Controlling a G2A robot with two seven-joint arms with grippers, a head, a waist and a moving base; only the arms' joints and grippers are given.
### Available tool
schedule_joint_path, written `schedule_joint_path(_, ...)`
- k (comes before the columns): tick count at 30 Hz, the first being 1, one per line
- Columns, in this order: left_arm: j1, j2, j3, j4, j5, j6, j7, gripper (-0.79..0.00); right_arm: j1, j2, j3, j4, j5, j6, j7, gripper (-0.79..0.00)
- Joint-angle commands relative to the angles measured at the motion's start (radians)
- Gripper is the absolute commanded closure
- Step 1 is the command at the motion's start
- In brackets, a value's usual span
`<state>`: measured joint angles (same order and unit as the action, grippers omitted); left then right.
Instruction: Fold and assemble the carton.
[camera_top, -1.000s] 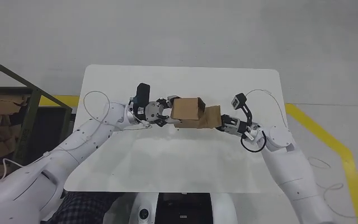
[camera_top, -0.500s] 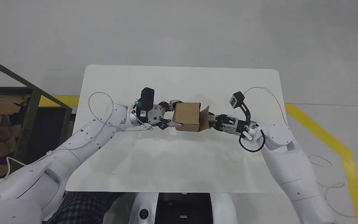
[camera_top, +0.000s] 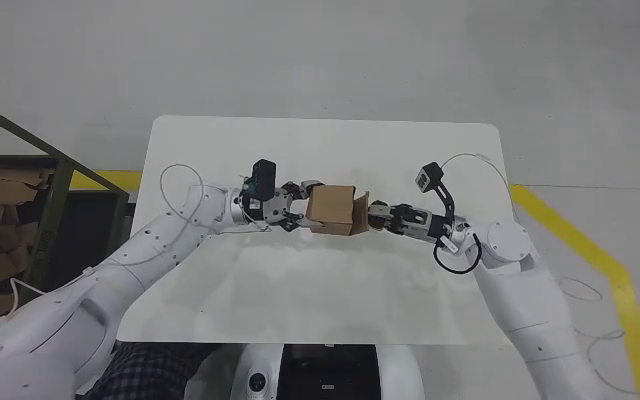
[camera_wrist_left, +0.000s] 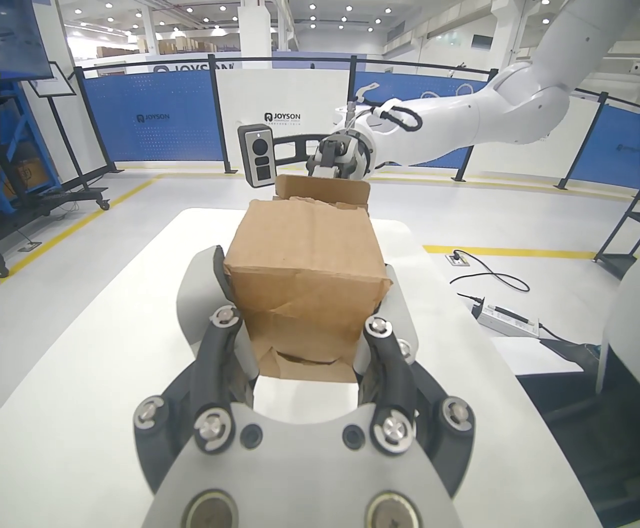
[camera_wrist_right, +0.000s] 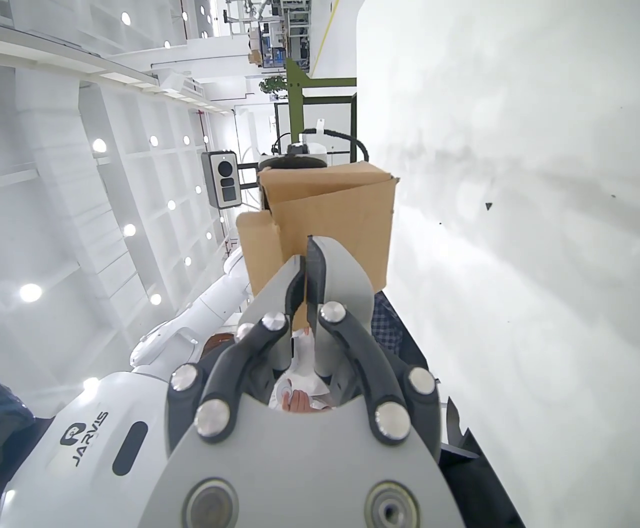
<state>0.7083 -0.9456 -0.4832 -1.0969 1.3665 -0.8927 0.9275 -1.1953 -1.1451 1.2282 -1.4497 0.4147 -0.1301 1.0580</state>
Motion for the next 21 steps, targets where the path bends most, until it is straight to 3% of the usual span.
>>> schedule_joint_path(1,-0.002,-0.002,0.006,0.008,0.009,0.007,0.007,-0.329,-0.001,0.001,-0.001,-0.005,-0.002,0.001,0.002,-0.172)
schedule_joint_path(12,-0.016,-0.010,0.029,0.023,0.020,0.025,0.025,-0.326,0.002,0.003,-0.020,-0.012,-0.017,0.011,-0.001,-0.120)
schedule_joint_path(21,-0.025,-0.010,0.043,0.025,0.024,0.035,0.035,-0.326,0.007,0.006,-0.026,-0.018,-0.045,0.024,-0.031,-0.129)
